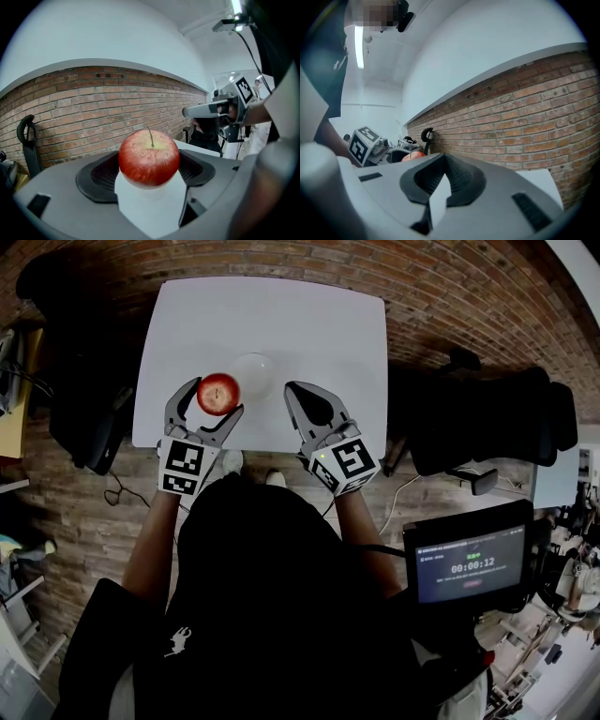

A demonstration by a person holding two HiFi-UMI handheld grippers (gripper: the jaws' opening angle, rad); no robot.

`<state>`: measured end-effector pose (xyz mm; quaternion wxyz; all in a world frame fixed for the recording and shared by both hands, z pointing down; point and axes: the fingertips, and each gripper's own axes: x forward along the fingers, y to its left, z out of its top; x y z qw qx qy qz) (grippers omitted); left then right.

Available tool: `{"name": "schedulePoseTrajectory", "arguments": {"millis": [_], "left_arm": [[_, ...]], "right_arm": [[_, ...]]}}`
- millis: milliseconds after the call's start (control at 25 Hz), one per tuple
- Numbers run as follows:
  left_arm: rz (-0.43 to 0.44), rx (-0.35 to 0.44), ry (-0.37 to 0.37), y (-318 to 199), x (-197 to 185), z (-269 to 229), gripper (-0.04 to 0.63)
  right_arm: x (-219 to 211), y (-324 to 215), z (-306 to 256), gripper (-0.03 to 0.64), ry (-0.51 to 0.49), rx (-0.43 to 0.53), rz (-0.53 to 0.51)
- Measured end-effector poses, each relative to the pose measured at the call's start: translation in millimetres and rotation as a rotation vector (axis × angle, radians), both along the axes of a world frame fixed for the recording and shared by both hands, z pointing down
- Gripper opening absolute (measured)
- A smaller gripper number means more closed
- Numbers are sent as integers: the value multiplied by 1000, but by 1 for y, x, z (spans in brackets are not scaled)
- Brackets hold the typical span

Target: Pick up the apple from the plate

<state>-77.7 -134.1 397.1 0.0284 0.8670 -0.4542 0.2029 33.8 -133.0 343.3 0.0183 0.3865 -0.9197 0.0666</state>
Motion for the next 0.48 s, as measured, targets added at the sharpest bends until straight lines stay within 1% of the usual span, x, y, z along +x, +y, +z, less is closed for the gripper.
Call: {"name": "schedulePoseTrajectory", "arguments": {"millis": [480], "left_arm": [[28, -19, 9, -7, 8, 5, 385]], "right_arm": [[4, -4, 6, 3, 24, -16, 24]]}}
